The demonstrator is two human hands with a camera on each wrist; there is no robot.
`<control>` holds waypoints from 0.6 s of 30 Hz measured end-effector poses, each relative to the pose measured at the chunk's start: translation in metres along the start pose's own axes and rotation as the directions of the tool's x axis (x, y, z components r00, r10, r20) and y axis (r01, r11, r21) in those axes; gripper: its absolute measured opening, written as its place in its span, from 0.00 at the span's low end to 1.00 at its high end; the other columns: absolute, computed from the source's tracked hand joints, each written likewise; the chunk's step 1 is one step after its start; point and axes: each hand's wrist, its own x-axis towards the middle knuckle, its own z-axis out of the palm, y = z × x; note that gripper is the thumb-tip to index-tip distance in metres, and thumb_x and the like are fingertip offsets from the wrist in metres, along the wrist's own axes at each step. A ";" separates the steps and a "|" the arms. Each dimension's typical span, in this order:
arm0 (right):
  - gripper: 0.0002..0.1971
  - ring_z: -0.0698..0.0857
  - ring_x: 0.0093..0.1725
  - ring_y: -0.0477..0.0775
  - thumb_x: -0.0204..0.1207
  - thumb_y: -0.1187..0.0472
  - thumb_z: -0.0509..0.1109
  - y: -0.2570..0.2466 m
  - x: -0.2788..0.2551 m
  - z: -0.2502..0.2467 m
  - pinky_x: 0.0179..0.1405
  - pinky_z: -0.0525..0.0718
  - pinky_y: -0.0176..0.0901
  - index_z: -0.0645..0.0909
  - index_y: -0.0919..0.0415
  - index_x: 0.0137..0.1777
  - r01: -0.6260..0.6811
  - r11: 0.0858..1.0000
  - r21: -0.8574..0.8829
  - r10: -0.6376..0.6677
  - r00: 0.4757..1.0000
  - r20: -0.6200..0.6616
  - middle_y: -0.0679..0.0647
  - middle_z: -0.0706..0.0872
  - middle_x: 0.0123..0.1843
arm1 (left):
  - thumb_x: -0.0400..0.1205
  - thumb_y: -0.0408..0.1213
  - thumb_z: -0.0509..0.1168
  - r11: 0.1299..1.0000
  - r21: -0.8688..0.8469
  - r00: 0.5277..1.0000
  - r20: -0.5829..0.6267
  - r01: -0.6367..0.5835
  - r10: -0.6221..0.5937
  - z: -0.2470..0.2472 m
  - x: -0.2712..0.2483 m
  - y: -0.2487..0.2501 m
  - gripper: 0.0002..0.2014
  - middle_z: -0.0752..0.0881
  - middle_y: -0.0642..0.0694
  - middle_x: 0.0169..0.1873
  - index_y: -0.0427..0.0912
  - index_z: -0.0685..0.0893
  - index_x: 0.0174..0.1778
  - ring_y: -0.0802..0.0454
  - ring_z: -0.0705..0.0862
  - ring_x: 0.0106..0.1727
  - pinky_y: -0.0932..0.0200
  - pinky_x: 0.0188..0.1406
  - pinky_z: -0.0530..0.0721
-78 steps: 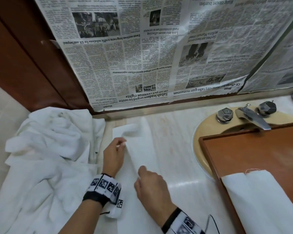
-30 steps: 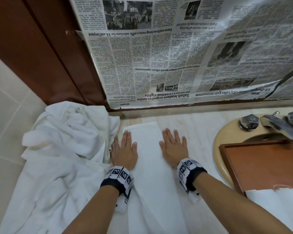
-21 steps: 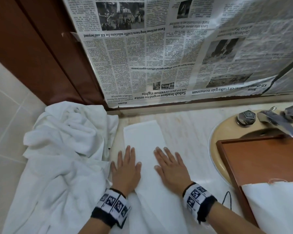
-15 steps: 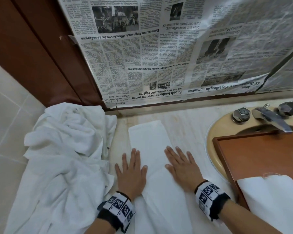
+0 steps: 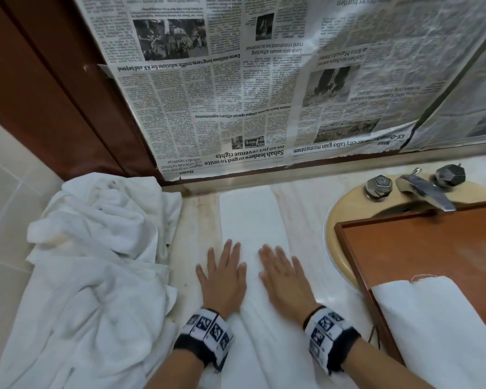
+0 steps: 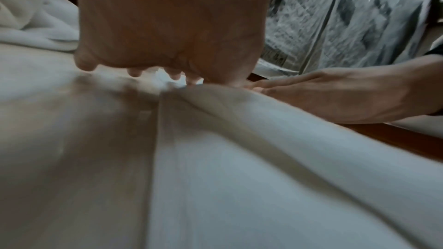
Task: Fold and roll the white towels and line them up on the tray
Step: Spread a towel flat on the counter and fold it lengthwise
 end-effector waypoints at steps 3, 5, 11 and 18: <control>0.30 0.63 0.85 0.52 0.89 0.42 0.36 0.002 -0.021 0.023 0.78 0.54 0.62 0.60 0.52 0.87 0.026 0.998 -0.062 -0.023 0.998 0.062 0.45 0.59 0.87 | 0.81 0.63 0.25 0.997 0.078 1.000 0.001 -0.016 0.016 0.013 -0.021 -0.013 0.34 0.35 0.67 0.84 0.65 0.39 0.86 0.48 0.36 0.88 0.31 0.82 0.40; 0.32 0.57 0.87 0.53 0.88 0.40 0.33 0.019 -0.020 0.017 0.79 0.48 0.62 0.53 0.49 0.88 0.009 0.997 -0.079 -0.006 0.999 0.043 0.42 0.53 0.88 | 0.79 0.64 0.22 0.997 0.083 1.000 -0.025 0.007 -0.005 0.013 -0.021 -0.024 0.34 0.35 0.68 0.84 0.68 0.37 0.85 0.49 0.36 0.88 0.33 0.83 0.39; 0.37 0.37 0.88 0.52 0.79 0.39 0.21 0.032 -0.005 -0.004 0.80 0.29 0.57 0.39 0.50 0.88 -0.061 0.996 -0.072 0.060 0.998 -0.013 0.40 0.37 0.88 | 0.90 0.58 0.40 0.998 0.034 0.998 0.040 0.057 -0.058 0.000 -0.019 -0.020 0.28 0.39 0.63 0.87 0.68 0.41 0.86 0.45 0.37 0.88 0.29 0.83 0.39; 0.28 0.70 0.82 0.54 0.86 0.45 0.51 0.001 -0.069 0.028 0.75 0.59 0.61 0.69 0.55 0.83 0.093 0.993 -0.074 -0.095 0.995 -0.019 0.48 0.69 0.84 | 0.90 0.59 0.40 0.991 0.129 0.999 0.038 0.028 -0.033 0.018 -0.055 -0.007 0.29 0.32 0.68 0.83 0.67 0.37 0.86 0.47 0.35 0.88 0.30 0.82 0.40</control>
